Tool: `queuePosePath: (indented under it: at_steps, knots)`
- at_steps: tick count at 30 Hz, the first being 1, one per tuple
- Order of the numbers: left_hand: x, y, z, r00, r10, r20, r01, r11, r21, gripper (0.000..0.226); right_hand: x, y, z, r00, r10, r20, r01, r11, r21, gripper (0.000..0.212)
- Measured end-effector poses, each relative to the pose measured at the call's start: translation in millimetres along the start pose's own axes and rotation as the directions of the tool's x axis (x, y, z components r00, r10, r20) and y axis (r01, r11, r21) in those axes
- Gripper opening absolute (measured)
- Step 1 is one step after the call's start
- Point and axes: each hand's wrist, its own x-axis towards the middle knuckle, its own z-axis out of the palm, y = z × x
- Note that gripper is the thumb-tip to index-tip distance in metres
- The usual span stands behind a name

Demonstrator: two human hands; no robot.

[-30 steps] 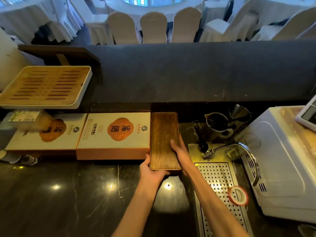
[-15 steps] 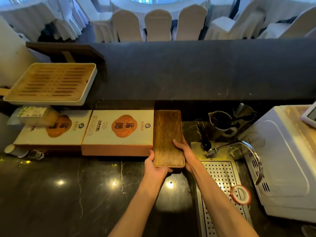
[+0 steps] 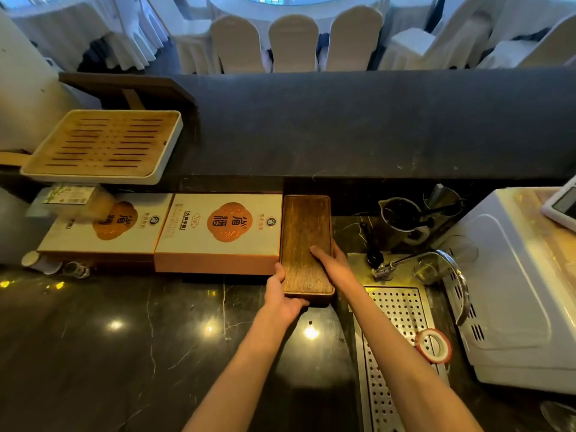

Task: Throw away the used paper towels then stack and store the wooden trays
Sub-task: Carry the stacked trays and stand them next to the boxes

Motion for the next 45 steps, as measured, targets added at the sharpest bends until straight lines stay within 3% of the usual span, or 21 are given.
queuePosePath:
  at_steps: [3, 6, 9, 14, 22, 27, 31, 33, 35, 37, 38, 39, 40, 41, 43, 45]
  knots:
    - [-4.9, 9.8, -8.2, 0.999, -0.014, 0.045, 0.009, 0.995, 0.101, 0.038, -22.6, 5.7, 7.7, 0.996, -0.019, -0.087, 0.012, 0.997, -0.080, 0.077]
    - [-7.8, 17.6, -19.0, 0.998, -0.030, 0.057, 0.013, 0.959, 0.282, 0.032, -52.9, 30.5, 13.6, 0.983, 0.108, -0.151, -0.099, 0.993, 0.067, 0.090]
    - [-8.8, 14.8, -27.5, 0.999, -0.011, 0.051, -0.011, 0.912, 0.411, 0.028, -69.2, 44.9, 21.2, 0.992, 0.084, -0.098, -0.068, 0.986, 0.153, 0.079]
    - [-2.1, 8.8, -28.2, 0.996, 0.072, 0.051, -0.087, 0.887, 0.454, 0.032, -69.1, 37.9, 26.6, 0.986, 0.062, -0.154, -0.029, 0.978, 0.206, 0.054]
    - [8.2, 1.8, -29.3, 0.990, 0.122, 0.067, -0.138, 0.828, 0.543, 0.037, -57.9, 35.1, 20.1, 0.992, 0.029, -0.123, -0.026, 0.999, 0.022, 0.046]
    - [5.7, -6.5, -20.9, 0.977, 0.212, 0.008, -0.176, 0.789, 0.589, 0.032, -59.1, 37.5, 23.2, 0.982, 0.029, -0.184, -0.039, 0.998, -0.051, 0.049]
    - [-6.4, 0.6, -25.5, 0.986, 0.142, 0.088, -0.167, 0.798, 0.580, 0.039, -67.9, 22.5, 17.6, 0.993, 0.093, -0.068, -0.091, 0.995, 0.030, 0.067]
    - [-14.7, 1.8, -31.2, 0.981, 0.163, 0.109, -0.195, 0.759, 0.622, 0.045, -74.5, 14.9, 13.0, 0.992, 0.094, -0.084, -0.094, 0.996, 0.011, 0.075]
    - [-20.3, 0.1, -41.2, 0.949, 0.305, 0.083, -0.260, 0.605, 0.752, 0.050, -86.0, 11.3, 7.9, 0.986, -0.091, -0.138, 0.060, 0.975, -0.214, 0.068]
    - [-28.1, -5.7, -53.7, 0.816, 0.554, 0.166, -0.381, 0.298, 0.875, 0.046, -101.3, 14.2, 4.2, 0.930, -0.360, -0.078, 0.262, 0.794, -0.549, 0.059]
    - [-31.7, -9.1, -59.1, 0.709, 0.630, 0.315, -0.441, 0.048, 0.896, 0.046, -108.1, 17.9, 4.1, 0.896, -0.444, -0.007, 0.319, 0.653, -0.687, 0.058]
    - [-33.5, -13.1, -63.9, 0.608, 0.616, 0.501, -0.456, -0.245, 0.855, 0.049, -113.7, 23.6, 4.5, 0.874, -0.480, 0.072, 0.342, 0.505, -0.792, 0.058]
    - [-32.2, -16.6, -68.4, 0.548, 0.529, 0.648, -0.417, -0.499, 0.760, 0.054, -117.8, 29.7, 5.4, 0.874, -0.465, 0.137, 0.333, 0.369, -0.868, 0.062]
    - [-27.3, -19.4, -73.2, 0.553, 0.428, 0.715, -0.346, -0.663, 0.664, 0.060, -120.7, 36.3, 6.2, 0.893, -0.420, 0.165, 0.296, 0.268, -0.917, 0.067]
    - [-18.7, -22.9, -79.8, 0.627, 0.352, 0.695, -0.236, -0.764, 0.600, 0.071, -123.5, 46.2, 8.9, 0.914, -0.380, 0.144, 0.234, 0.203, -0.951, 0.073]
    - [-12.9, -25.5, -82.6, 0.652, 0.364, 0.665, -0.204, -0.760, 0.617, 0.080, -121.0, 49.5, 12.4, 0.900, -0.424, 0.103, 0.213, 0.219, -0.952, 0.075]
